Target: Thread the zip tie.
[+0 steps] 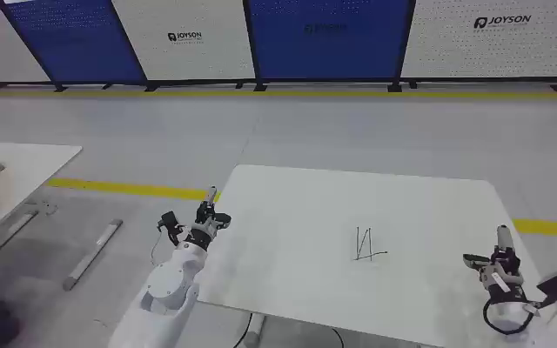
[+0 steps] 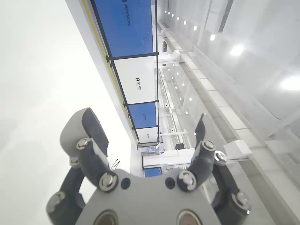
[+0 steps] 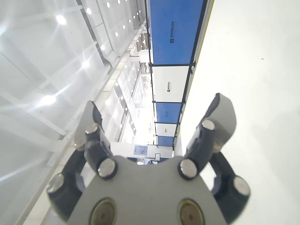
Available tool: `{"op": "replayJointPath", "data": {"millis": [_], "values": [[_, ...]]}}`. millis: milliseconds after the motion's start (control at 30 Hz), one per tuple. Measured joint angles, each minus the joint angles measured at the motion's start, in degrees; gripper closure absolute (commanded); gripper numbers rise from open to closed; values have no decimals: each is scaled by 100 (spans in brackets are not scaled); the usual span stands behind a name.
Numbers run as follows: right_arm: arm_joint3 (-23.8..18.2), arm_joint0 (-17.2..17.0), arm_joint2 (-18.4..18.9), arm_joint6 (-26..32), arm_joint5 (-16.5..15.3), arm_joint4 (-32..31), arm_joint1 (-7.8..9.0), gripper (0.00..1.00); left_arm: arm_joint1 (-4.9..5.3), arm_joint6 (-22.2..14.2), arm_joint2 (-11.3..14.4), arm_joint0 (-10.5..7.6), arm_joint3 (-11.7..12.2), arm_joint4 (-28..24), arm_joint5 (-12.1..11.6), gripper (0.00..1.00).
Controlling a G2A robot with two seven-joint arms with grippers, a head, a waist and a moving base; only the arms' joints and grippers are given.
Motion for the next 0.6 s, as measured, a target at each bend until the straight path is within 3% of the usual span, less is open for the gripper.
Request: {"op": "replayJointPath", "data": {"millis": [33, 67, 100, 133, 167, 200, 233, 267, 300, 333, 467, 600], "values": [[0, 0, 0, 0, 0, 0, 0, 0, 0, 0, 0, 0, 0, 0, 0, 22], [0, 0, 0, 0, 0, 0, 0, 0, 0, 0, 0, 0, 0, 0, 0, 0], [0, 0, 0, 0, 0, 0, 0, 22, 0, 0, 0, 0, 0, 0, 0, 0], [0, 0, 0, 0, 0, 0, 0, 0, 0, 0, 0, 0, 0, 0, 0, 0], [0, 0, 0, 0, 0, 0, 0, 0, 0, 0, 0, 0, 0, 0, 0, 0], [0, 0, 0, 0, 0, 0, 0, 22, 0, 0, 0, 0, 0, 0, 0, 22], [0, 0, 0, 0, 0, 0, 0, 22, 0, 0, 0, 0, 0, 0, 0, 22], [0, 0, 0, 0, 0, 0, 0, 0, 0, 0, 0, 0, 0, 0, 0, 22], [0, 0, 0, 0, 0, 0, 0, 0, 0, 0, 0, 0, 0, 0, 0, 22], [0, 0, 0, 0, 0, 0, 0, 0, 0, 0, 0, 0, 0, 0, 0, 0], [7, 3, -7, 108, 18, -34, 2, 0, 0, 0, 0, 0, 0, 0, 0, 0], [-5, -10, 113, 729, 17, -7, 25, 0, 0, 0, 0, 0, 0, 0, 0, 0]]}}
